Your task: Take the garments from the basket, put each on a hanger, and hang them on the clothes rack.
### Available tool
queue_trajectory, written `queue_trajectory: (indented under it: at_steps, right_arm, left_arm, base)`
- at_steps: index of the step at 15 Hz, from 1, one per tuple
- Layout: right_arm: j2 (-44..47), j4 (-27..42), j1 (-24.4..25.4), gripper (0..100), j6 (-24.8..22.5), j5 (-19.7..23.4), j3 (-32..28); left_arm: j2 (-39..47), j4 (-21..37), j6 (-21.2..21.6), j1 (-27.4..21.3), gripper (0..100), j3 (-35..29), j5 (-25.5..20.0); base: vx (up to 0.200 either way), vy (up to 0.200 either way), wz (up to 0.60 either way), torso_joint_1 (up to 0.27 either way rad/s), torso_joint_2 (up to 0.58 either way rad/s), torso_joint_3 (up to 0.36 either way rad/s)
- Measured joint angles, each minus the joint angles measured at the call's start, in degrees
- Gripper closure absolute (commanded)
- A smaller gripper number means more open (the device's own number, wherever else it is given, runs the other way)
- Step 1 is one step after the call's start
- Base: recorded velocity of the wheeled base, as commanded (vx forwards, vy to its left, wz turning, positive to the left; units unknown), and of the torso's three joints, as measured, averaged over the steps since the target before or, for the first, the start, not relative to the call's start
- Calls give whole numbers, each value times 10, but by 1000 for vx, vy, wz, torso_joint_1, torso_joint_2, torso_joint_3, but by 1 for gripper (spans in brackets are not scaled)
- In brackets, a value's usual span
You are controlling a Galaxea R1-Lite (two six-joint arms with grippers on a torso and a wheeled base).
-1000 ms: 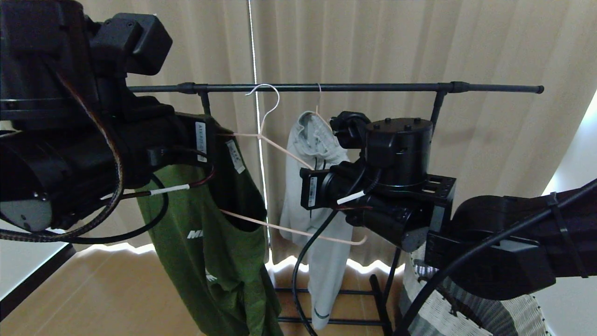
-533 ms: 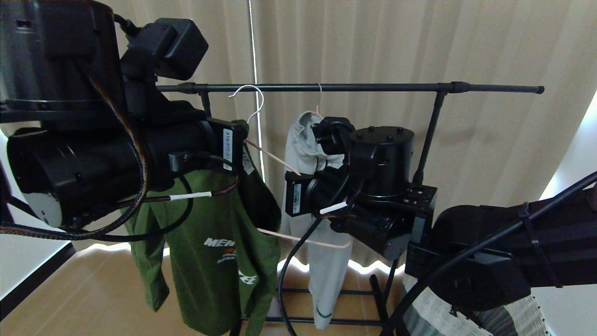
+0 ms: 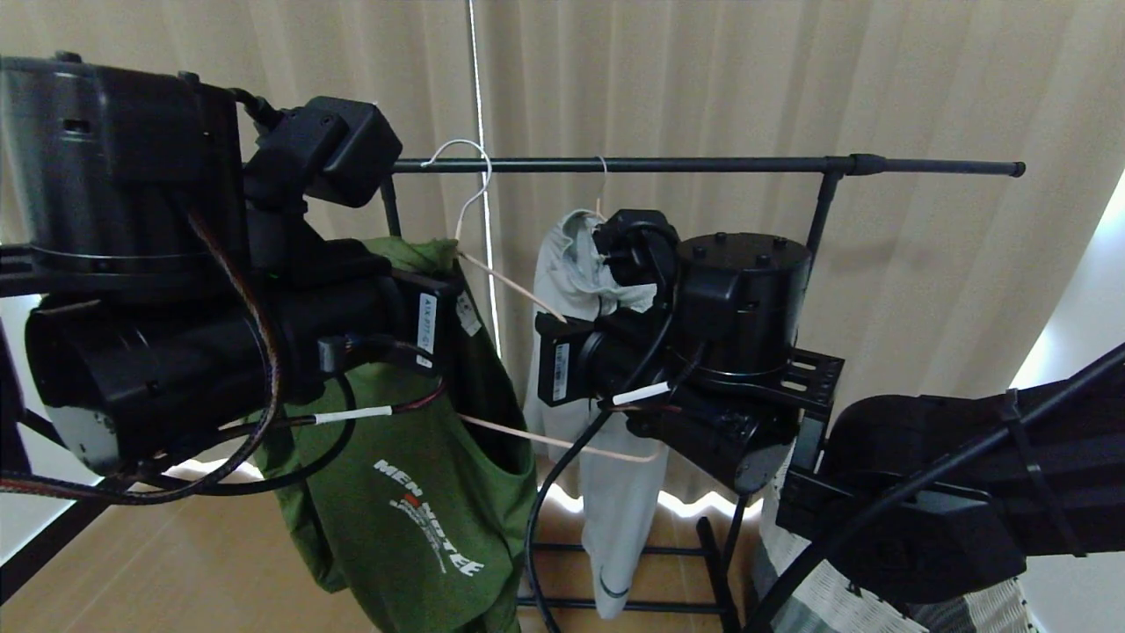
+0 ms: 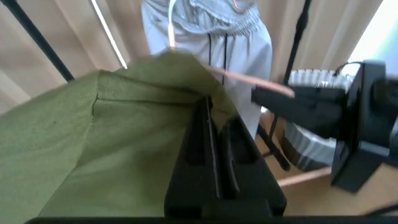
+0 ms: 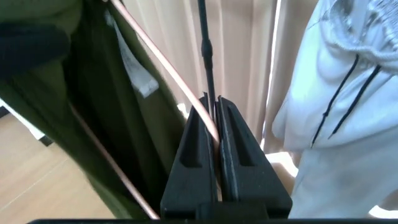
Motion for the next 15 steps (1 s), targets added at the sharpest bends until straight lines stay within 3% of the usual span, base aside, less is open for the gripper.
queue_trajectory:
  at_steps: [5, 9, 12, 15]
  right_arm:
    - [-24, -7, -4, 100, -4, 0, 11]
    - [-59, -8, -32, 100, -39, 8, 48]
    - [-108, -8, -55, 100, -48, 32, 104]
    - [-152, -13, -101, 100, -87, 68, 164]
  left_arm:
    - [-25, -2, 8, -2, 0, 31, -6]
    - [-72, -3, 37, 0, 0, 80, -13]
    - [-117, -5, 72, 8, 0, 118, -13]
    - [-147, -25, 102, 35, 0, 151, -23]
  base:
    - [0, 0, 0, 0, 0, 0]
    - [0, 0, 0, 0, 0, 0]
    - [0, 0, 0, 0, 0, 0]
    - [0, 0, 0, 0, 0, 0]
